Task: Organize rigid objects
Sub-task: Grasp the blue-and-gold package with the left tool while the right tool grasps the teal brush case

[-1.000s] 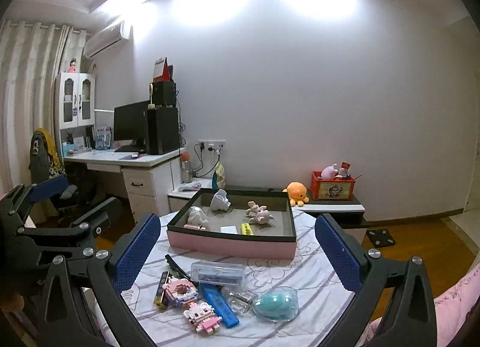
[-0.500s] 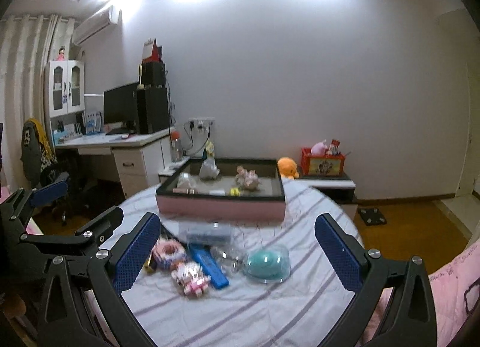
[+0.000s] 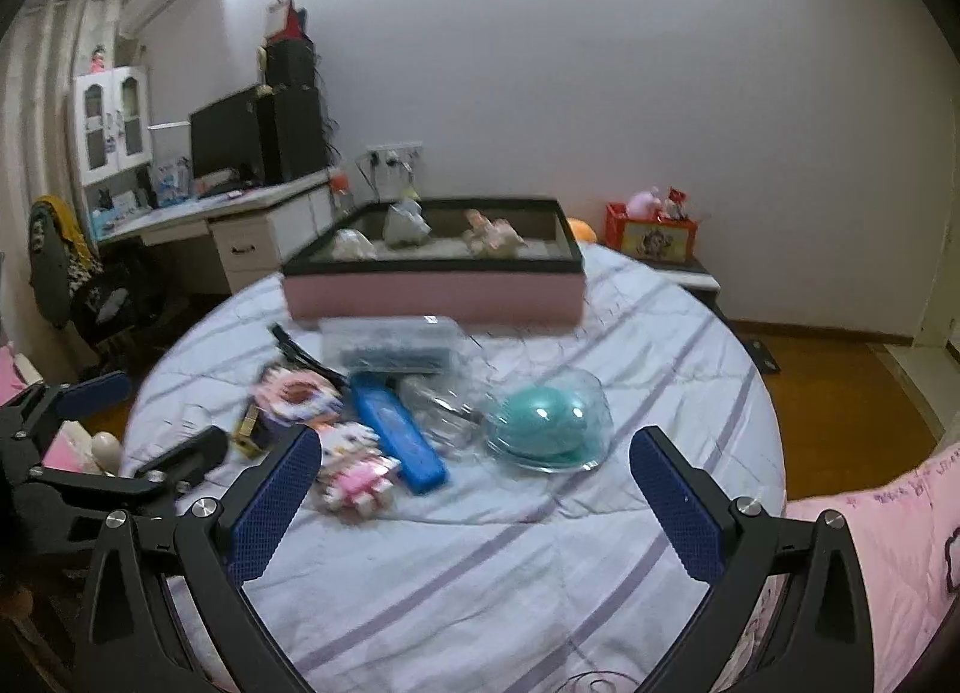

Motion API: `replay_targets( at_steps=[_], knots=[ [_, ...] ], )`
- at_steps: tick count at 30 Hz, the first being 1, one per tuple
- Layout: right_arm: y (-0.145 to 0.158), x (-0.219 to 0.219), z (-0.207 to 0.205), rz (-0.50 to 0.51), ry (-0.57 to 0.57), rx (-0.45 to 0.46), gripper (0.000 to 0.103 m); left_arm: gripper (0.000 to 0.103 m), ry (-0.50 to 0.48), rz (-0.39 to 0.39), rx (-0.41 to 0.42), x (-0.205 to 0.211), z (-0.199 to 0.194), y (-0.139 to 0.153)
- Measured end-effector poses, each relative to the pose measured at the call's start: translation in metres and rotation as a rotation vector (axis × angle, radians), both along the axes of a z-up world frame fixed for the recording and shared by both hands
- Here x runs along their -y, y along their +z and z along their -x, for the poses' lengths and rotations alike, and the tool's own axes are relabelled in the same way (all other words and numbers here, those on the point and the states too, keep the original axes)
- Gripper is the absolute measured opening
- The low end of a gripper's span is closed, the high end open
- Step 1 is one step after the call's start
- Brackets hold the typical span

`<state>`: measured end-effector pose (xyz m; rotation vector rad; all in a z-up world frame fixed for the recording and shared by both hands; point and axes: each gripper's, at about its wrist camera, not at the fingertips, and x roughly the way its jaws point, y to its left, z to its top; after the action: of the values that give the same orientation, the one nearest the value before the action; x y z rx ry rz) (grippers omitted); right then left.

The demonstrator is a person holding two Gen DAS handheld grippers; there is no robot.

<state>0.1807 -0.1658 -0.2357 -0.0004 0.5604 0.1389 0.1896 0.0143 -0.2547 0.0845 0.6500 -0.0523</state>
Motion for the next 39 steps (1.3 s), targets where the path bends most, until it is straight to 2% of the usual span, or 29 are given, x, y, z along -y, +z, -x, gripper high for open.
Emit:
replay_targets(
  at_steps=[7, 15, 18, 20, 21, 22, 25, 28, 31, 33, 35, 39],
  knots=[
    [-0.025, 0.025, -0.040, 0.004, -0.072, -0.106, 0.103, 0.103, 0.031, 0.004, -0.064, -0.011, -0.018, -0.020],
    [-0.045, 0.030, -0.084, 0.018, -0.048, -0.243, 0.103, 0.103, 0.028, -0.008, -0.096, -0.014, -0.030, -0.028],
    [-0.043, 0.033, -0.093, 0.034, -0.059, -0.252, 0.102, 0.103, 0.028, -0.009, -0.108, -0.014, -0.037, -0.030],
    [-0.042, 0.035, -0.097, 0.022, -0.034, -0.248, 0.093, 0.103, 0.025, -0.010, -0.116, -0.013, -0.041, -0.031],
    [-0.043, 0.035, -0.098, 0.011, -0.022, -0.248, 0.080, 0.103, 0.021, -0.009, -0.123, -0.013, -0.043, -0.032],
    [-0.045, 0.034, -0.099, 0.002, -0.005, -0.250, 0.074, 0.103, 0.019, -0.009, -0.130, -0.013, -0.045, -0.033],
    [-0.045, 0.032, -0.099, 0.010, -0.006, -0.243, 0.074, 0.102, 0.006, 0.001, -0.141, -0.014, -0.050, -0.036],
    [-0.043, 0.033, -0.097, -0.017, -0.003, -0.244, 0.074, 0.088, -0.019, 0.007, -0.156, -0.013, -0.055, -0.038],
    [-0.043, 0.032, -0.095, -0.017, -0.004, -0.244, 0.075, 0.060, -0.043, 0.016, -0.153, -0.012, -0.060, -0.035],
    [-0.043, 0.032, -0.095, -0.017, -0.005, -0.243, 0.075, 0.036, -0.051, 0.013, -0.154, -0.010, -0.064, -0.034],
    [-0.043, 0.033, -0.095, -0.024, -0.005, -0.244, 0.075, 0.023, -0.069, 0.017, -0.151, -0.009, -0.065, -0.034],
    [-0.044, 0.034, -0.096, -0.021, -0.006, -0.246, 0.075, 0.019, -0.067, 0.012, -0.143, -0.010, -0.064, -0.033]
  ],
)
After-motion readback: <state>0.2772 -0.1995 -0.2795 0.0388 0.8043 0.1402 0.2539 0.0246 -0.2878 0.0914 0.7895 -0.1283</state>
